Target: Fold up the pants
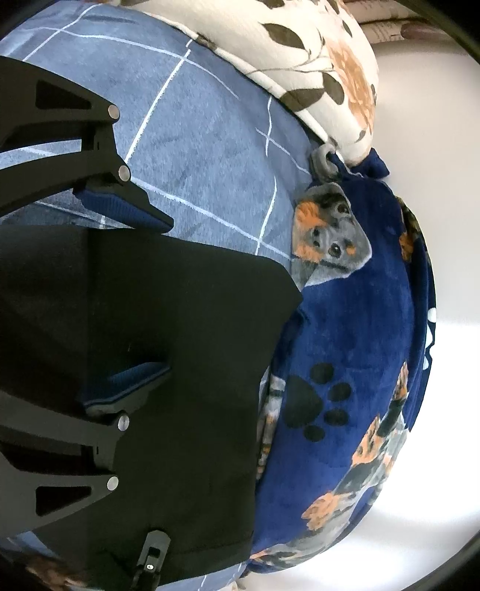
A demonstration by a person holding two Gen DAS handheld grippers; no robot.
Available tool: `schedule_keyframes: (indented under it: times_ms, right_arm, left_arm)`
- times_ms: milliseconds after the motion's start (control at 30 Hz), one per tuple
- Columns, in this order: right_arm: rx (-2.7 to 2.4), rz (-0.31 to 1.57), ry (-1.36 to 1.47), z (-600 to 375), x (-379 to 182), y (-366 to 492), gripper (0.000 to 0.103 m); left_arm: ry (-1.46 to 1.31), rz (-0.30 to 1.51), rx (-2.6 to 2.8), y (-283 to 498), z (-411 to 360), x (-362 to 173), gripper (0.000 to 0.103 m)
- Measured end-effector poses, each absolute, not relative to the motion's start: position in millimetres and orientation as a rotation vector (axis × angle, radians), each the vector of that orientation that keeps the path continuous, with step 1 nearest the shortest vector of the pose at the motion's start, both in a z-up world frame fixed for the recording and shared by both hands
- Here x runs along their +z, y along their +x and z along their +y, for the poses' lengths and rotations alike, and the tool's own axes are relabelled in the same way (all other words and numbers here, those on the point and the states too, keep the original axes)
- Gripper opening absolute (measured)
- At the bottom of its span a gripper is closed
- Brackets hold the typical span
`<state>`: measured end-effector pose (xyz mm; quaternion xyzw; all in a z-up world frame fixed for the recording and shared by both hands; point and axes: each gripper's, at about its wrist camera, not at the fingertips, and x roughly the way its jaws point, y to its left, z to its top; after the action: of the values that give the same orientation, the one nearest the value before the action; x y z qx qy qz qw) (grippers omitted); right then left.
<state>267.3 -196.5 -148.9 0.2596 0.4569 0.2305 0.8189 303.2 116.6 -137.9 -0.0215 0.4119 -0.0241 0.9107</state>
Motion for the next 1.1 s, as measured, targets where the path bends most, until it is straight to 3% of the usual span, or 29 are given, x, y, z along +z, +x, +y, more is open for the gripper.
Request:
schedule_keyframes:
  times_ms: [433, 567, 733, 1100]
  right_arm:
    - [0.374, 0.913, 0.406, -177, -138, 258, 0.053]
    - [0.326, 0.897, 0.361, -170, -136, 257, 0.060]
    - [0.224, 0.872, 0.256, -158, -133, 254, 0.081]
    - [0.106, 0.857, 0.142, -143, -132, 255, 0.093]
  left_arm:
    - [-0.054, 0.857, -0.022, 305, 118, -139, 0.081]
    - [-0.052, 0.856, -0.017, 305, 119, -139, 0.083]
    - [-0.054, 0.857, -0.011, 306, 120, -140, 0.084]
    - [-0.051, 0.858, 0.004, 306, 120, -139, 0.088]
